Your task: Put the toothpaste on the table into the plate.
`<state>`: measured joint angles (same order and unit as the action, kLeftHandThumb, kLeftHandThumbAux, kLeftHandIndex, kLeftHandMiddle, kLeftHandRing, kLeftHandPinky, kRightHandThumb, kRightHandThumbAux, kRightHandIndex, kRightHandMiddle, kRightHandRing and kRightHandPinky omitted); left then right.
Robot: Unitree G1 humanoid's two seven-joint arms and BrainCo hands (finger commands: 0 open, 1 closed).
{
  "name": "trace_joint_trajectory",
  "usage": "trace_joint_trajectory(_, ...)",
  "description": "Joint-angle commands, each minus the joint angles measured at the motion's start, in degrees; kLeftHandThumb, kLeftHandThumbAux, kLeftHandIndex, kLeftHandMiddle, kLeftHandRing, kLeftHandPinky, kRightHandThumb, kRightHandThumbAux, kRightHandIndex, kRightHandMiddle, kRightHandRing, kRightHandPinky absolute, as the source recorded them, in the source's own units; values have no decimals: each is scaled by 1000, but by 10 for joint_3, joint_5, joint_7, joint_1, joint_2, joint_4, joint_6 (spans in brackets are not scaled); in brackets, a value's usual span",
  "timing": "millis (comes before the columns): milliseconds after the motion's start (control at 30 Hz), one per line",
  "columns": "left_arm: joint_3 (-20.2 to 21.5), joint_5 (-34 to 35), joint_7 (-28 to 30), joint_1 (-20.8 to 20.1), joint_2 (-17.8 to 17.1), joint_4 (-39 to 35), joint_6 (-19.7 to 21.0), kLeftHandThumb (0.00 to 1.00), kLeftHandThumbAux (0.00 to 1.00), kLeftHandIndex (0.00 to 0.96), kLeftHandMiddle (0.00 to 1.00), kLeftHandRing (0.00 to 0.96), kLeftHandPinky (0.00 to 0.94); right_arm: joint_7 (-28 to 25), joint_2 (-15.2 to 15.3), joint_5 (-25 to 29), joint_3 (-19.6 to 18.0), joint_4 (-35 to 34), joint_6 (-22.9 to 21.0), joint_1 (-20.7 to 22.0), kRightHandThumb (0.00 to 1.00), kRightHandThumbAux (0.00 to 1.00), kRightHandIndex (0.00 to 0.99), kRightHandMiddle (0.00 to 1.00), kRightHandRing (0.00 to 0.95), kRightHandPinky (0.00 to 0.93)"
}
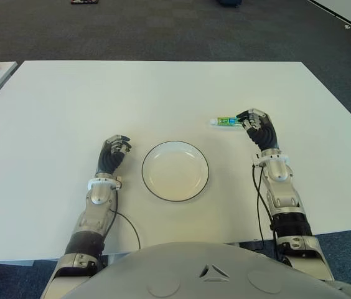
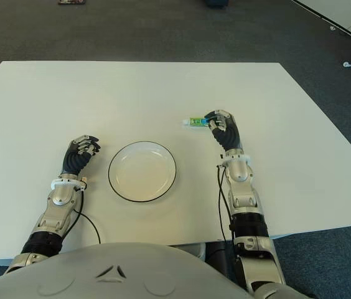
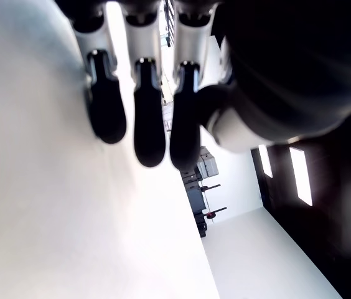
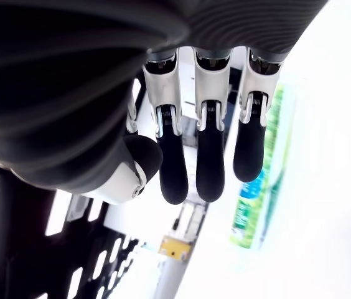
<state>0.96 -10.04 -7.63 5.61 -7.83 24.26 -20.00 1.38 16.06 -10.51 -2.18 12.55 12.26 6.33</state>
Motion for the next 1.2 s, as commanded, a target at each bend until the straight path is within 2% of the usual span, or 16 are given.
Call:
trace_joint_trajectory(33, -9, 0, 5, 10, 10, 15, 16, 703, 720, 427, 538, 542, 506, -6, 24, -27, 11, 45, 5, 63, 709, 729, 411, 390, 368, 348)
trace_joint_trajectory(267, -7, 4, 7, 10, 12, 14, 21, 701, 720, 427, 533, 539, 503, -15, 58, -70, 36, 75, 8, 118, 694, 729, 406, 314, 321, 316)
trace_joint_trajectory(300, -7, 4, 6, 10, 12, 13, 22, 701, 720, 427, 533, 539, 503, -17, 65, -80, 42, 77, 9, 126, 555, 717, 334, 277, 287, 287)
trace_joint_trajectory(333, -7, 3, 6, 10, 12, 14, 21, 701, 720, 426, 533, 539, 504, -19, 73, -89, 46, 80, 8, 135, 458, 708, 285, 249, 261, 265)
trace_joint_trajectory(433, -7, 3, 4, 9, 14, 16, 19, 701, 720, 427, 533, 539, 504, -27, 91, -111, 58, 92, 2, 160, 334, 684, 215, 198, 209, 217)
trace_joint_trajectory(533, -8, 2, 3, 8, 15, 19, 17, 701, 720, 427, 534, 539, 503, -36, 104, -128, 68, 105, -10, 184, 288, 657, 179, 157, 164, 176)
trace_joint_trajectory(667, -7, 3, 5, 5, 15, 23, 15, 702, 719, 427, 535, 540, 502, -59, 125, -158, 91, 127, -32, 221, 274, 613, 140, 112, 116, 129)
trace_joint_trajectory(867, -11, -7, -2, 1, 13, 32, -1, 704, 719, 428, 544, 546, 507, -109, 150, -202, 131, 129, -74, 248, 378, 430, 27, 18, 19, 26)
trace_joint_trajectory(1033, -12, -11, -6, 2, 13, 33, -6, 704, 718, 428, 549, 549, 508, -135, 149, -237, 156, 125, -130, 263, 469, 314, 3, 2, 2, 3)
trace_joint_trajectory(1200, -13, -13, -7, 3, 13, 31, -7, 705, 718, 428, 551, 550, 509, -143, 130, -261, 193, 192, -156, 310, 518, 252, 0, 0, 0, 0)
